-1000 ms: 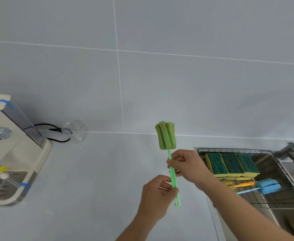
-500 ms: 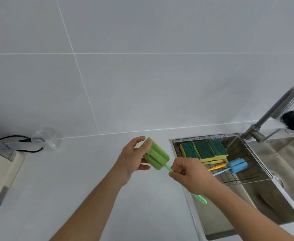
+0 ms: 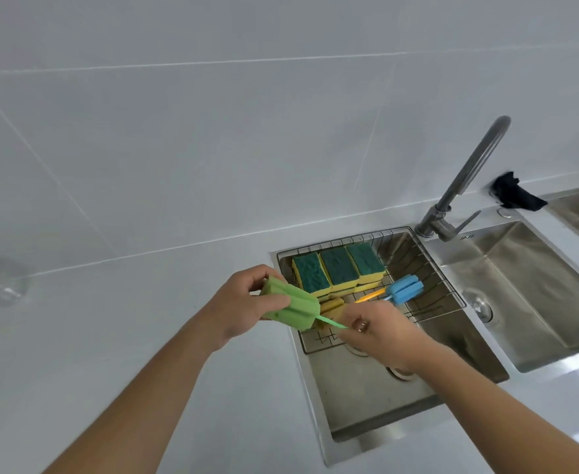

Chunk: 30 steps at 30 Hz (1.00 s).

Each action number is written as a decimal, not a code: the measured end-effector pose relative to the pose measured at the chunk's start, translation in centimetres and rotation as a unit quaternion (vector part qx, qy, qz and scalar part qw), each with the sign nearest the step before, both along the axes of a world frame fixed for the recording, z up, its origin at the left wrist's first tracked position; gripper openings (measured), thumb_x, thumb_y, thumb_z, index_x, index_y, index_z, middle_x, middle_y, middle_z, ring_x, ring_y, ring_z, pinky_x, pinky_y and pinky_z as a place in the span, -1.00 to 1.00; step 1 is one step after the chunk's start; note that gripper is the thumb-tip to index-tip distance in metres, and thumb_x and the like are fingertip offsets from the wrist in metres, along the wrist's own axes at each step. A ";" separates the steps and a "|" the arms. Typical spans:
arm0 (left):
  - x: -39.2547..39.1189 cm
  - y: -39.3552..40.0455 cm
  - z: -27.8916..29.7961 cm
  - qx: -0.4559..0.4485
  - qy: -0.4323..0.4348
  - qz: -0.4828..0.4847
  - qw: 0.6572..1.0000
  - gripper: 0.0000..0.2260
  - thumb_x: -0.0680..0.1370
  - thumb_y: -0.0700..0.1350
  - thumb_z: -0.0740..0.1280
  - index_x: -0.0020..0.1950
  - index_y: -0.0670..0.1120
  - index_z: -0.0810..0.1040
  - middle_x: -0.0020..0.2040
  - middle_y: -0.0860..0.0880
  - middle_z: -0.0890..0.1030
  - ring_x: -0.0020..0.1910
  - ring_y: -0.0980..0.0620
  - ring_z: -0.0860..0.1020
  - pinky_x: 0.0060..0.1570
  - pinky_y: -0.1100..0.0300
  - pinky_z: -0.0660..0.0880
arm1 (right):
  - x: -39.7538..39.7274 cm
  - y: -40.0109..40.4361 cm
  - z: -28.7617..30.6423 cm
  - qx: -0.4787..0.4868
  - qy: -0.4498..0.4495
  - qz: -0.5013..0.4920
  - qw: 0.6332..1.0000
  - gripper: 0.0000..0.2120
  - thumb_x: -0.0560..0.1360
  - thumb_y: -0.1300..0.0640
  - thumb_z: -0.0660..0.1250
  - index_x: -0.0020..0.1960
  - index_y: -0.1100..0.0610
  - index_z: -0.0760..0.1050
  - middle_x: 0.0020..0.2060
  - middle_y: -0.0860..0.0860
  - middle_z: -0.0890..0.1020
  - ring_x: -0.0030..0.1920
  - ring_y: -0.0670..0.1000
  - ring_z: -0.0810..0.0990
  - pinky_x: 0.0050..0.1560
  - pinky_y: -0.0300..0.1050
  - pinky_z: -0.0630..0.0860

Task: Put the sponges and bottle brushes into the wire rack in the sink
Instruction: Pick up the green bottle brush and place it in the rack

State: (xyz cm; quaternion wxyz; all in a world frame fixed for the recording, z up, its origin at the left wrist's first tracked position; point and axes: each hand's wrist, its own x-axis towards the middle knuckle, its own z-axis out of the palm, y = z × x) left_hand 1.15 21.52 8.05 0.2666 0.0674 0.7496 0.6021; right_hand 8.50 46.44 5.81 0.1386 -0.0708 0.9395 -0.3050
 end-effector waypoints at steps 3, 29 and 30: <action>0.2 1.7 -0.7 0.003 0.030 0.011 0.999 -0.88 0.41 -0.14 0.45 -0.10 0.04 0.62 -0.07 -0.06 0.63 -0.06 -0.08 0.60 0.00 0.01 0.59 | 0.0 3.6 -0.6 0.007 -0.025 0.005 1.000 -0.85 0.53 0.01 0.39 0.09 -0.10 0.64 -0.12 -0.19 0.67 -0.10 -0.18 0.60 -0.03 -0.23 0.57; 0.2 15.9 -9.7 -0.257 0.116 -0.102 0.954 -0.64 0.45 -0.07 0.43 0.21 0.07 0.47 0.04 0.13 0.50 -0.11 0.13 0.53 -0.16 0.27 0.49 | -6.2 19.8 -7.3 0.172 -0.101 0.028 0.980 -0.68 0.56 0.02 0.37 0.31 -0.03 0.53 0.20 -0.05 0.61 0.11 -0.06 0.53 0.18 -0.16 0.46; -0.1 16.2 -10.2 -0.261 0.112 -0.101 0.953 -0.65 0.45 -0.07 0.44 0.20 0.07 0.47 0.03 0.12 0.50 -0.15 0.12 0.52 -0.19 0.25 0.48 | -6.5 20.1 -7.7 0.175 -0.101 0.026 0.979 -0.68 0.56 0.01 0.36 0.31 -0.03 0.53 0.21 -0.04 0.61 0.14 -0.04 0.54 0.19 -0.13 0.47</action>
